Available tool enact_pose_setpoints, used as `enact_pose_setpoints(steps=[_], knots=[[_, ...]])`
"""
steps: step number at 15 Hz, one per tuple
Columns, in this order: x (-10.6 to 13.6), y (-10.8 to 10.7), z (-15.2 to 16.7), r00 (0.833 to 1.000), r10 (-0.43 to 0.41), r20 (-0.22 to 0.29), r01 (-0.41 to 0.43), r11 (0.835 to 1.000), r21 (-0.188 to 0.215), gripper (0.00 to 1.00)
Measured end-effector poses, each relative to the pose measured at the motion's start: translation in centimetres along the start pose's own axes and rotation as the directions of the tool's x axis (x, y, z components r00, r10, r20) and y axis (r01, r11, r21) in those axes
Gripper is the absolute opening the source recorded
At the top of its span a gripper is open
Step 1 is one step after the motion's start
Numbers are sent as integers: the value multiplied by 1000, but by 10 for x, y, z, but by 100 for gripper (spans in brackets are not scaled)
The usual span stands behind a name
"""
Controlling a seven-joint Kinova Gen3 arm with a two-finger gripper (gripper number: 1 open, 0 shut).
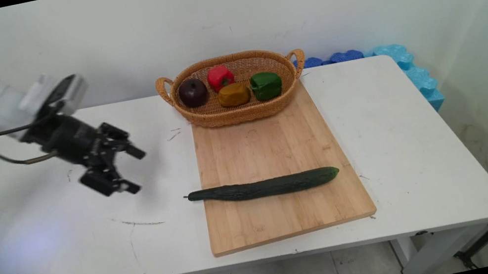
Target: Pick up the cucumber from the cutting board
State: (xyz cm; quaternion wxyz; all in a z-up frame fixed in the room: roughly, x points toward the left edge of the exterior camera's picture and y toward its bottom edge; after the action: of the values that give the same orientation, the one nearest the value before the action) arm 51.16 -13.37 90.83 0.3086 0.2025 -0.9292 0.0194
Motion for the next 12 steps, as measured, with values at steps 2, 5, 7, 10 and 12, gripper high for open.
enact_pose_setpoints(steps=[2, 5, 7, 10, 12], knots=[[21, -3, 23, 1000, -5, -16, 5, 1000, -6, 100], [53, -8, 59, 999, -15, -39, 15, 1000, -17, 100], [70, -10, 78, 999, -20, -47, 19, 1000, -25, 100], [94, -13, 110, 998, -31, -56, 29, 999, -38, 100], [109, -14, 133, 998, -38, -58, 36, 998, -47, 100]])
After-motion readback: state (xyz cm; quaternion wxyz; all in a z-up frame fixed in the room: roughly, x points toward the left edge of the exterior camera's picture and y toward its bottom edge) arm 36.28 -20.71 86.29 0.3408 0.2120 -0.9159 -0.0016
